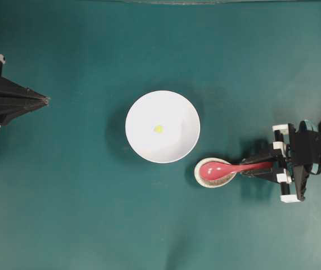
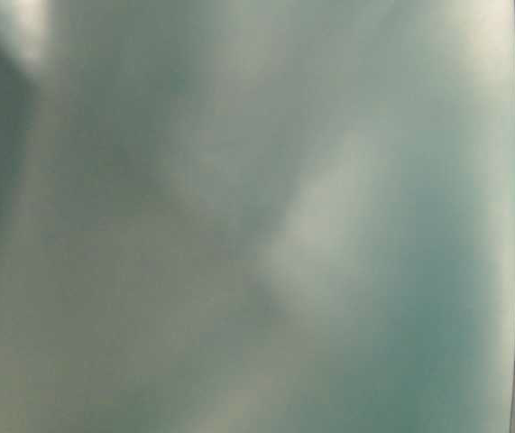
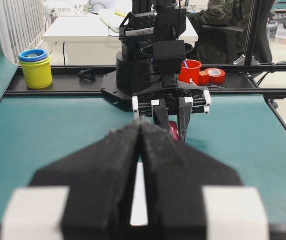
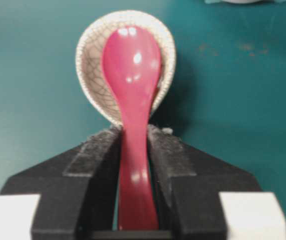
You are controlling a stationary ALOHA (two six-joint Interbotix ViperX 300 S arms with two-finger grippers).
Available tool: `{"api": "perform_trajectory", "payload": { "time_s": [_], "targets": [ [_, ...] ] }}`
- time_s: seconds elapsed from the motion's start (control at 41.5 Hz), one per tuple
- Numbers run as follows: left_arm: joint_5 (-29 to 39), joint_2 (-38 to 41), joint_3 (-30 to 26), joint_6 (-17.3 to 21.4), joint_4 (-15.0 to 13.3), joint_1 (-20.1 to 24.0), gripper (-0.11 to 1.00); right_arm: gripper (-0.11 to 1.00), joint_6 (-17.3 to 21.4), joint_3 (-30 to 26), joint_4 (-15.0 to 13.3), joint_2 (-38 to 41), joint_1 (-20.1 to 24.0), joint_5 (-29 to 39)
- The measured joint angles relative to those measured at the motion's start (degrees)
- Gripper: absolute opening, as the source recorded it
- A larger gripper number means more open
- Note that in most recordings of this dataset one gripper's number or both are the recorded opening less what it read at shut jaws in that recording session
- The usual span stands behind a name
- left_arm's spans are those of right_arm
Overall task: Scoop the yellow hexagonal prism block from the bowl with a spoon using the right arm.
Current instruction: 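Lower the right gripper onto the red spoon handle and close it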
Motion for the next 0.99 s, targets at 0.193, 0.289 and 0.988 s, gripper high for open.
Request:
{"api": "perform_trajectory", "payload": {
  "time_s": [0.193, 0.289, 0.988],
  "targets": [
    [0.0, 0.0, 0.0, 0.0, 0.0, 0.0, 0.0, 0.23, 0.0, 0.0, 0.0, -0.1, -0.1, 0.0],
    [0.1, 0.0, 0.0, 0.0, 0.0, 0.0, 0.0, 0.23, 0.0, 0.0, 0.0, -1.2, -0.1, 0.0],
    [0.1, 0.0, 0.0, 0.0, 0.0, 0.0, 0.0, 0.33, 0.0, 0.3, 2.2, -6.2, 0.0, 5.5]
  ]
}}
